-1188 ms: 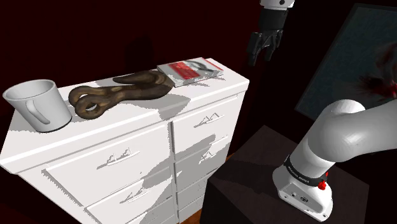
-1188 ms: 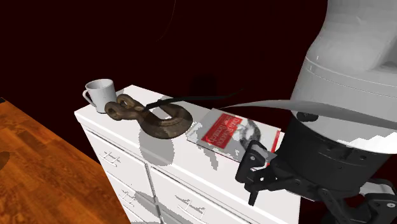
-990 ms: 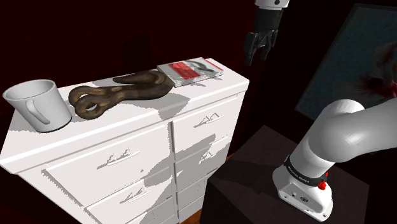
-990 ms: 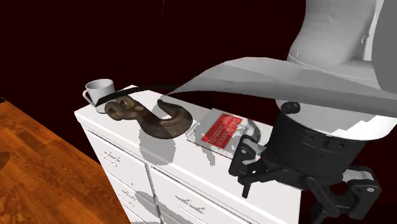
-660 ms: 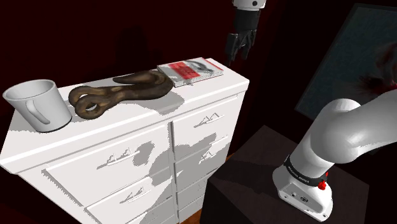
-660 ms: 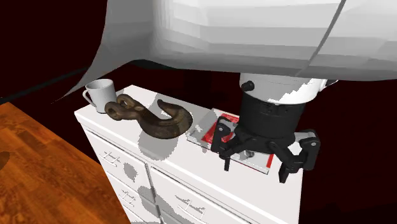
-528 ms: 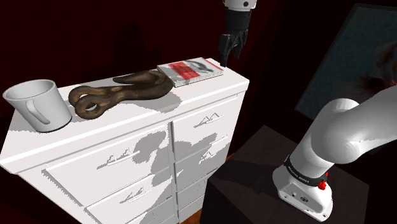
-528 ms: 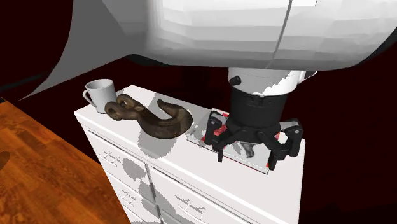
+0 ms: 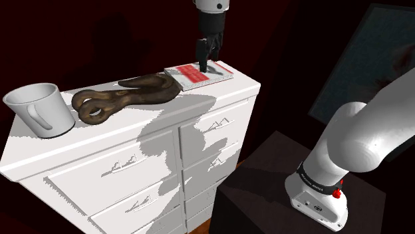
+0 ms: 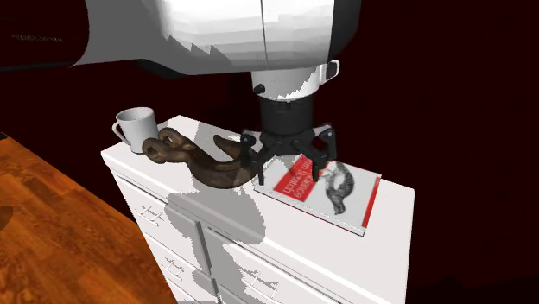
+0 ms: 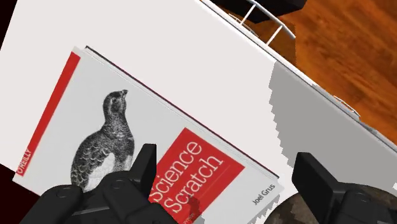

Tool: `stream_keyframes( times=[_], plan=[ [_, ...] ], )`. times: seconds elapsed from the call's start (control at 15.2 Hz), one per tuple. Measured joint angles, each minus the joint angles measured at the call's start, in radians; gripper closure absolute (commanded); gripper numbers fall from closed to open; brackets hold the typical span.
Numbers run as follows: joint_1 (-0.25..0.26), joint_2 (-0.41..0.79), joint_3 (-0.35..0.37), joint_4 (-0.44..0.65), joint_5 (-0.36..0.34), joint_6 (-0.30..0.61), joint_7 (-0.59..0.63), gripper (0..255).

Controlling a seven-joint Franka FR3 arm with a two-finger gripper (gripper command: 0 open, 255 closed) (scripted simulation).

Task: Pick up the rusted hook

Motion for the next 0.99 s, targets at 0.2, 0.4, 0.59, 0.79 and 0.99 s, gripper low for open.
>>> stream_keyframes(
  times=[0.2, 0.4, 0.59, 0.79, 0.99],
  plan=[
    [0.028, 0.077, 0.039, 0.068, -0.018, 0.016, -0.015, 0],
    [0.053, 0.147, 0.073, 0.122, -0.042, 0.039, -0.035, 0],
    [0.08, 0.236, 0.111, 0.211, -0.076, 0.042, -0.049, 0],
    [0.114, 0.327, 0.15, 0.304, -0.118, 0.041, -0.055, 0],
    [0.15, 0.398, 0.183, 0.374, -0.159, 0.04, -0.067, 0]
  ],
)
